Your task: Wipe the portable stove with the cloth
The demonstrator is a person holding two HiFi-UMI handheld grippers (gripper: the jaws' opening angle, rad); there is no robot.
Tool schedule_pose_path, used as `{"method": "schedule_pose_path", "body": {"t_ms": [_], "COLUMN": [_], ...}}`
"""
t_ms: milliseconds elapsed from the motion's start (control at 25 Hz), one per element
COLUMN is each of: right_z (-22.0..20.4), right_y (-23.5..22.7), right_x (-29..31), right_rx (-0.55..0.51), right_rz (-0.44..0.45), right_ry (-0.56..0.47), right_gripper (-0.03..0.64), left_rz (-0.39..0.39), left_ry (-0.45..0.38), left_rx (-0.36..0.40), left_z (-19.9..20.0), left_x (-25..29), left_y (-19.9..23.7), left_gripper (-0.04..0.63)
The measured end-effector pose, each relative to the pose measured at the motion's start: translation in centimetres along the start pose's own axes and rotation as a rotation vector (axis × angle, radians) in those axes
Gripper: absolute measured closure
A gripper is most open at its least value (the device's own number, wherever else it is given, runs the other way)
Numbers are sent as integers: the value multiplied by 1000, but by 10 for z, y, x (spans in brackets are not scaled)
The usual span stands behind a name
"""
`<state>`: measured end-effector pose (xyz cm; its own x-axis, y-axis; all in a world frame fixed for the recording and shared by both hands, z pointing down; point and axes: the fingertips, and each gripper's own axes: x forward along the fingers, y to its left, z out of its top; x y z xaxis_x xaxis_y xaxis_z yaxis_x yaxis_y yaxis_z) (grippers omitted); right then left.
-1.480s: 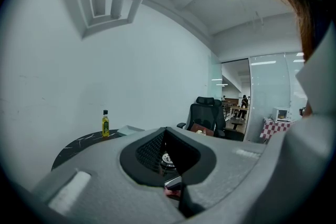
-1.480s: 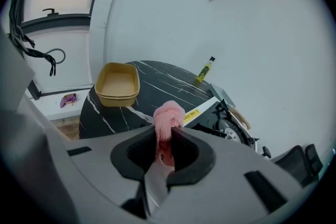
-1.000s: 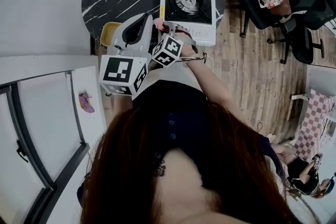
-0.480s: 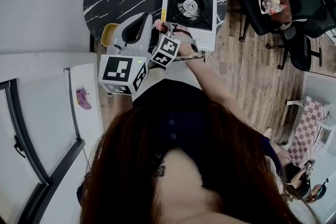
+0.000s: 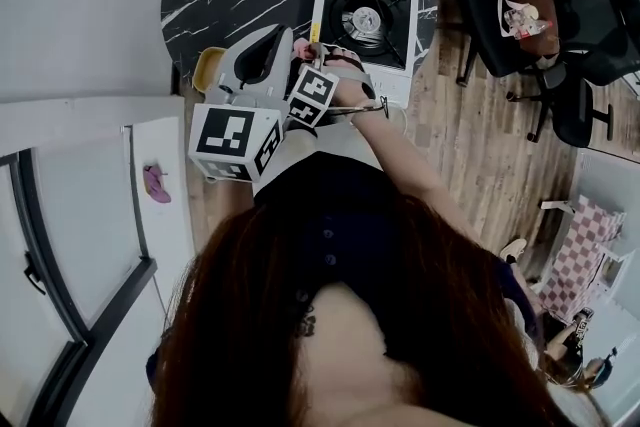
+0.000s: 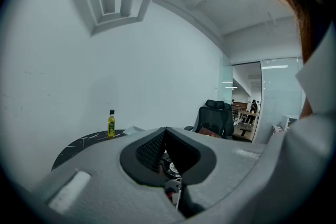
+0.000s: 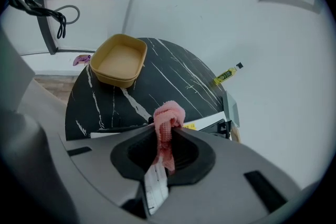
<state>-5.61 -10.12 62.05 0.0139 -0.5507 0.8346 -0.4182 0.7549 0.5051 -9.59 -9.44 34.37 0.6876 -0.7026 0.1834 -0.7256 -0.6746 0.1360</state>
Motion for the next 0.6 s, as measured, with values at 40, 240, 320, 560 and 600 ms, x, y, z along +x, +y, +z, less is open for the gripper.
{"method": "schedule_pose_path", "body": {"t_ms": [40,240,320,560,600], "right_z": [0,8,8,10,10], "right_y": [-1,-5,-5,-7,-7], "right_x": [2,1,1,4,4], "right_rx": [-3,18,19,28,33], "right_rz": [2,33,48,95,105], "right_ry": [5,-19,-19,-14,-12], "right_gripper": [558,558,557,557,557], "left_rz": [3,13,14,21,23], "left_ry": [0,-5,-6,-15,-15], "left_rx": [-1,-1,0,1,0], "left_z": [0,3,5,7,8], "left_x": [1,9,12,19,20], "left_y": [2,5,5,6,6], "left_gripper": [584,584,583,584,584]}}
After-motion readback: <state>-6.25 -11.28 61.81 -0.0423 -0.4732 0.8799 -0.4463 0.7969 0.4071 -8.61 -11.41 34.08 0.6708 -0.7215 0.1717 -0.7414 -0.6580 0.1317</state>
